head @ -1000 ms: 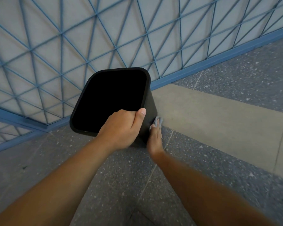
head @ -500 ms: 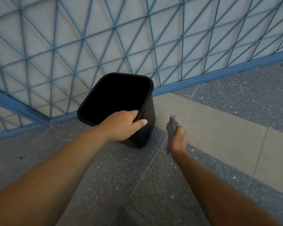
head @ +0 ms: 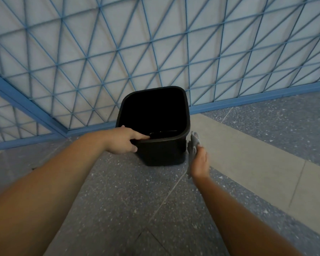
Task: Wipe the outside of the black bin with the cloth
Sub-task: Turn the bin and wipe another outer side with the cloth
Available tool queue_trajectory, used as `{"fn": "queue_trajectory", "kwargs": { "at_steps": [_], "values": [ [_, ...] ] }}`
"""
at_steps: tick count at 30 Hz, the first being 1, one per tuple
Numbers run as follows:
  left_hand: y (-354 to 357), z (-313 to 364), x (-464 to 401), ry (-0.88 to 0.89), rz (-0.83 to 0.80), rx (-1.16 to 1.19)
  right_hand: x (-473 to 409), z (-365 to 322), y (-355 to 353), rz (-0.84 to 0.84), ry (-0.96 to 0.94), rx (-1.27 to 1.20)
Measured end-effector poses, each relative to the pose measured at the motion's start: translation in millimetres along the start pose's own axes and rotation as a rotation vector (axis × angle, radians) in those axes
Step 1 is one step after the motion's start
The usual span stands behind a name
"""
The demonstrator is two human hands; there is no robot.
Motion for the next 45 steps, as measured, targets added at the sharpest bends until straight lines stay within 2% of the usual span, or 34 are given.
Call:
{"fn": "queue_trajectory", "kwargs": {
  "at_steps": [5, 8, 10, 12, 14, 15, 19, 21, 26, 30, 34, 39, 41, 45],
  "values": [
    [-7.9, -23.4, 2.9, -0.233, -0.056, -0.169, -3.6, -6.5, -5.1, -0.011, -0.053, 0.019],
    [-21.1, -3.4, 5.7, -0.244, -0.057, -0.163, -5.6, -5.4, -5.6, -0.021, -0.03, -0.008],
    [-40.5, 32.2, 3.3, -0.124, 0.074, -0.012, -6.7, -5.3, -2.8, -0.029, -0.027, -0.031],
    [-63.0, 64.4, 2.5, -0.025, 0.288, 0.23, -9.0, -5.4, 0.6, -0.033, -0.025, -0.068],
    [-71.1, 81.5, -0.2, -0.042, 0.422, 0.402, -10.6, -8.6, 5.0, -0.048, -0.038, -0.08],
    [-70.1, 87.4, -3.7, -0.072, 0.453, 0.412, -10.8, -10.6, 7.7, -0.062, -0.049, -0.084],
    [-48.1, 103.1, -12.8, -0.102, 0.454, 0.053, -16.1, -14.4, 10.2, -0.105, -0.069, -0.113],
    [-43.5, 94.3, -14.0, -0.083, 0.461, -0.022, -21.9, -16.2, 7.1, -0.093, -0.064, -0.143],
    [-29.4, 55.5, -11.6, -0.098, 0.315, 0.071, -31.5, -21.1, 0.5, -0.038, -0.086, -0.195],
    [-30.8, 54.7, -7.0, -0.081, 0.338, 0.072, -34.4, -16.1, 3.7, -0.045, -0.051, -0.198],
    [-35.2, 55.2, -4.0, -0.04, 0.428, 0.123, -35.6, -13.6, 5.6, -0.073, -0.08, -0.174],
    [-35.7, 83.1, -8.4, 0.072, 0.432, 0.128, -22.9, -34.1, 36.9, -0.241, -0.178, -0.195],
    [-37.1, 94.5, -10.6, 0.083, 0.418, 0.055, -17.2, -43.2, 52.2, -0.314, -0.219, -0.19],
    [-45.1, 100.0, -8.6, 0.037, 0.537, -0.007, -17.2, -41.6, 74.7, -0.389, -0.273, -0.109]
  ]
}}
Point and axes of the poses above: each hand's wrist, its own x-axis away from the middle knuckle, its own y-axis out of the palm, z = x × y, the point moved 10 cm from there along -x, towards the middle knuckle, and after that the axes turned 15 degrees about -x, right-handed, at the moved point
